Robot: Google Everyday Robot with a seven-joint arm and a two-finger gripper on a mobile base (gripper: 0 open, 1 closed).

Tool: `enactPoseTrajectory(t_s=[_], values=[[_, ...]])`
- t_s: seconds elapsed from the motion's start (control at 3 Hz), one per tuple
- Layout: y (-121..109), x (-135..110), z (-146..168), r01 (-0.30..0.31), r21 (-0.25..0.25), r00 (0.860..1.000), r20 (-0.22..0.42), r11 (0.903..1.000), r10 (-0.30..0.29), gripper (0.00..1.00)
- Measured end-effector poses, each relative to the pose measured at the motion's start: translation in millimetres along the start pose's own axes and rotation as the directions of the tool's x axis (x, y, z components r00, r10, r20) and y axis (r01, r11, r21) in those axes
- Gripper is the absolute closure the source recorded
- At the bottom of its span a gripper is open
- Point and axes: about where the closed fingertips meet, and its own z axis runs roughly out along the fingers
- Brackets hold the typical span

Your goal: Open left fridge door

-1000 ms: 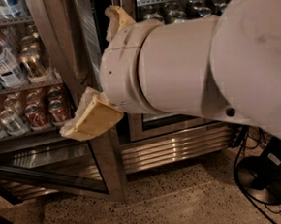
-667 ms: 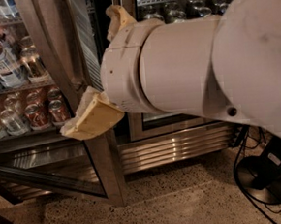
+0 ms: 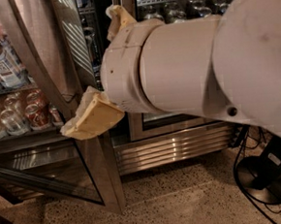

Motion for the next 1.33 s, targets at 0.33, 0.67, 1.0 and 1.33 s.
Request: enactPoseTrajectory(t_s=[0.33, 0.67, 1.0, 1.33], values=[[0.0, 0.0, 0.0, 0.000, 0.000, 1.000, 0.000, 1.0000, 0.000, 0.00], [0.0, 0.0, 0.0, 0.000, 0.000, 1.000, 0.000, 1.0000, 0.000, 0.00], [0.0, 0.0, 0.0, 0.000, 0.000, 1.000, 0.000, 1.0000, 0.000, 0.00], [0.0, 0.0, 0.0, 0.000, 0.000, 1.000, 0.000, 1.0000, 0.000, 0.00]])
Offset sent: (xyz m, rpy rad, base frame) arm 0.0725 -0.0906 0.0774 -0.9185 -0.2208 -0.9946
